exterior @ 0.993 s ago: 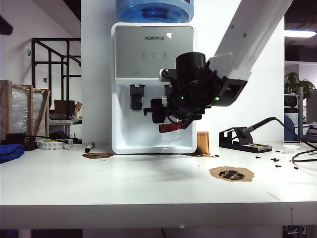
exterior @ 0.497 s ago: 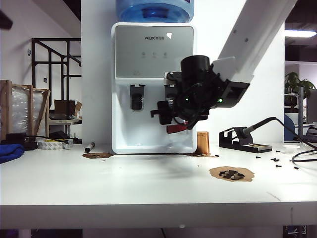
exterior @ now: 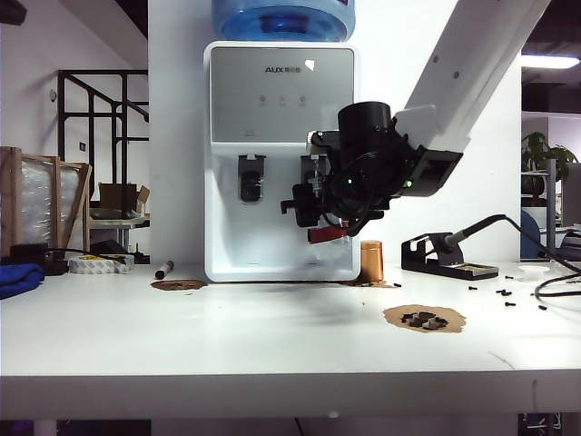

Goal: Pick up the water bottle with two loops of red belts, then reach the front water dispenser and gently press the gray-black baffle horizontally to get a little water.

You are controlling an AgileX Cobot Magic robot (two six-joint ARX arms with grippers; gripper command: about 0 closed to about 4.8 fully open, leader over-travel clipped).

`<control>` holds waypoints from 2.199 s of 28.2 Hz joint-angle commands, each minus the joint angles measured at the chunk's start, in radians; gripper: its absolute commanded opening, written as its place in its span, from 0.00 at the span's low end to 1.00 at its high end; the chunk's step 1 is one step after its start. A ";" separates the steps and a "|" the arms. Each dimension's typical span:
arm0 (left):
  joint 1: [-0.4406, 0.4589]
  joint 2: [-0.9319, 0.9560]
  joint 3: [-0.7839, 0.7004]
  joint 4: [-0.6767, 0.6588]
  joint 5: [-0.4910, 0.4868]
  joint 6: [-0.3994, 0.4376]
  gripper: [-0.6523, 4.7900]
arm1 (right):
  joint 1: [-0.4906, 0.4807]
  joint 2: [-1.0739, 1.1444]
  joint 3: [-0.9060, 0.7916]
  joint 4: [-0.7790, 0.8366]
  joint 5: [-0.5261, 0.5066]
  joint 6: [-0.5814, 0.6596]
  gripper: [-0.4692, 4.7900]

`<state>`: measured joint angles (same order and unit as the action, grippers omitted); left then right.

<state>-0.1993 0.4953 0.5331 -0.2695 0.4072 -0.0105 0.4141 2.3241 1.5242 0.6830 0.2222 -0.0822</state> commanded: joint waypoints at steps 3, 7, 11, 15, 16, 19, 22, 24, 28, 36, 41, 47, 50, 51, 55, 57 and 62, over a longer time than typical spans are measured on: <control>0.002 0.002 0.005 0.016 0.004 -0.002 0.11 | 0.000 -0.010 0.014 0.053 -0.031 -0.001 0.08; 0.002 0.002 0.005 0.016 0.003 -0.002 0.11 | 0.000 -0.010 0.014 0.060 -0.043 -0.001 0.08; 0.002 0.002 0.005 0.016 0.004 -0.002 0.11 | 0.000 -0.010 0.015 0.063 -0.047 0.000 0.08; 0.002 0.002 0.005 0.016 0.004 -0.002 0.11 | 0.000 -0.010 0.016 0.064 -0.085 0.007 0.08; 0.002 0.002 0.005 0.016 0.004 -0.002 0.11 | 0.000 -0.010 0.016 0.064 -0.091 0.006 0.08; 0.002 0.002 0.005 0.016 0.004 -0.001 0.11 | 0.000 -0.010 0.016 0.063 -0.091 0.006 0.08; 0.002 0.002 0.005 0.015 0.004 -0.001 0.11 | 0.000 -0.010 0.016 0.064 -0.090 0.006 0.08; 0.002 0.002 0.005 0.016 0.004 -0.001 0.11 | 0.000 -0.010 0.016 0.063 -0.083 0.005 0.08; 0.002 0.002 0.005 0.015 0.004 -0.001 0.11 | 0.000 -0.010 0.026 0.054 -0.083 0.001 0.08; 0.002 0.002 0.005 0.016 0.004 0.000 0.11 | 0.002 -0.023 0.026 0.034 -0.032 -0.002 0.08; 0.002 0.002 0.005 0.016 0.004 0.002 0.11 | 0.015 -0.043 0.019 0.007 -0.036 -0.002 0.08; 0.002 0.002 0.005 0.016 0.004 0.003 0.11 | 0.040 -0.070 0.013 -0.043 -0.039 -0.006 0.08; 0.002 0.002 0.005 0.016 0.004 0.003 0.11 | 0.041 -0.088 0.000 -0.083 -0.038 -0.005 0.08; 0.002 0.002 0.005 0.015 0.004 0.003 0.11 | 0.041 -0.097 -0.013 -0.082 -0.038 0.004 0.08; 0.002 0.002 0.005 0.016 -0.002 0.003 0.11 | 0.041 -0.153 -0.092 -0.074 -0.039 0.015 0.08; 0.002 0.001 0.005 0.013 -0.029 0.003 0.11 | 0.045 -0.184 -0.131 -0.066 -0.039 0.014 0.08; 0.002 0.001 0.004 0.007 -0.146 0.003 0.11 | 0.048 -0.270 -0.233 -0.042 -0.065 0.029 0.08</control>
<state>-0.1993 0.4953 0.5331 -0.2665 0.3069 -0.0101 0.4583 2.0872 1.3090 0.5953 0.1791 -0.0711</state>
